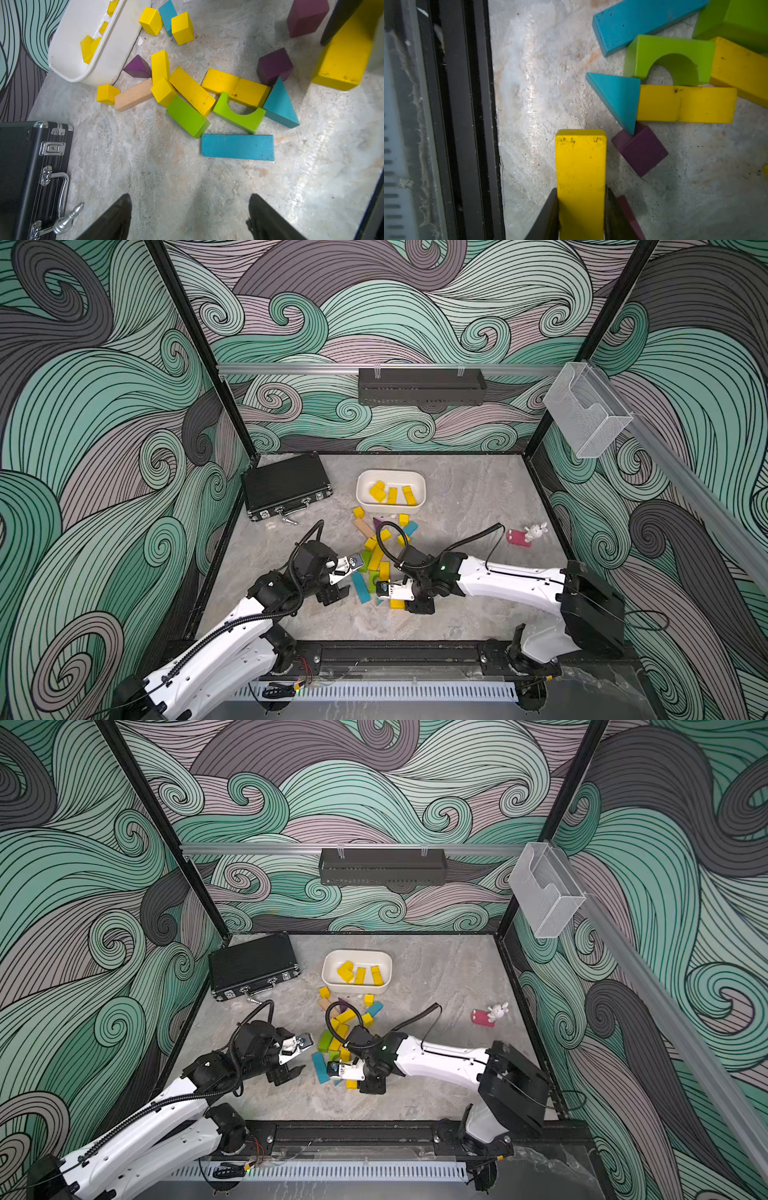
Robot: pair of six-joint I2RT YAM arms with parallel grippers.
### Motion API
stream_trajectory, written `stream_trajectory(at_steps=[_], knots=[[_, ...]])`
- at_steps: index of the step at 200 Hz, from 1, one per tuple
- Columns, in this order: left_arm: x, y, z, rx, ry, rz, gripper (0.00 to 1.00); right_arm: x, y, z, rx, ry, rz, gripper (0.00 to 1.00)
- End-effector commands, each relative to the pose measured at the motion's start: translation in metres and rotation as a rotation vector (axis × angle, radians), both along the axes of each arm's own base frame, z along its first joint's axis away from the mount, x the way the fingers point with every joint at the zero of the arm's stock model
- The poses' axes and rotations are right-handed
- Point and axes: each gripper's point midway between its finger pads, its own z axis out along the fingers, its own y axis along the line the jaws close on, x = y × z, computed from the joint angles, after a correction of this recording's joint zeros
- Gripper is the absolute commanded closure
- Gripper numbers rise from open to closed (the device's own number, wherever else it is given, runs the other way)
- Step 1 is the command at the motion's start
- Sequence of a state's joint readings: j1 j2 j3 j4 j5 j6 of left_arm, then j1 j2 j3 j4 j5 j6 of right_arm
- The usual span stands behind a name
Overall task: Pick out the yellow building blocks
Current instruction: Pick up the building block from the center of the board.
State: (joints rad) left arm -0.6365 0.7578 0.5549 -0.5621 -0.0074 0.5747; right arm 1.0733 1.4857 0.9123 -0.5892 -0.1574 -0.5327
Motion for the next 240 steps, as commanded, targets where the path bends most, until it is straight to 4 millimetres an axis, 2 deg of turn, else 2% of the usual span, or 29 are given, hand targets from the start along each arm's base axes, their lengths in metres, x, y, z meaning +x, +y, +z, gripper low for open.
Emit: stream_trajectory(at_steps=[1,34,58,103,131,148,164,191,222,240], knots=[[0.009,-0.002,0.020,-0.023,-0.043,0.027,0.13,-0.006,-0.004,0.018,0.028,0.010,-0.011,0.78],[0.013,0.000,0.029,-0.026,-0.079,0.040,0.13,-0.002,0.000,0.058,0.133,-0.005,-0.062,0.78],[0.025,-0.002,0.041,-0.042,-0.119,0.066,0.12,0.014,0.001,0.085,0.217,-0.024,-0.140,0.78],[0.052,-0.002,0.047,-0.065,-0.074,0.186,0.13,0.081,-0.009,0.116,0.293,-0.072,-0.410,0.81],[0.076,-0.009,0.063,-0.156,-0.081,0.225,0.13,0.130,-0.016,0.128,0.339,-0.136,-0.559,0.81],[0.096,-0.011,0.074,-0.222,-0.073,0.281,0.13,0.161,-0.017,0.131,0.367,-0.164,-0.641,0.81],[0.114,-0.014,0.076,-0.241,-0.057,0.312,0.13,0.191,-0.017,0.131,0.390,-0.175,-0.712,0.81],[0.143,-0.023,0.074,-0.260,-0.006,0.370,0.13,0.236,-0.009,0.117,0.410,-0.165,-0.771,0.81],[0.161,-0.036,0.069,-0.270,-0.003,0.353,0.13,0.278,-0.002,0.099,0.421,-0.194,-0.807,0.81],[0.165,-0.040,0.063,-0.267,-0.006,0.335,0.12,0.302,0.001,0.089,0.416,-0.181,-0.816,0.80]])
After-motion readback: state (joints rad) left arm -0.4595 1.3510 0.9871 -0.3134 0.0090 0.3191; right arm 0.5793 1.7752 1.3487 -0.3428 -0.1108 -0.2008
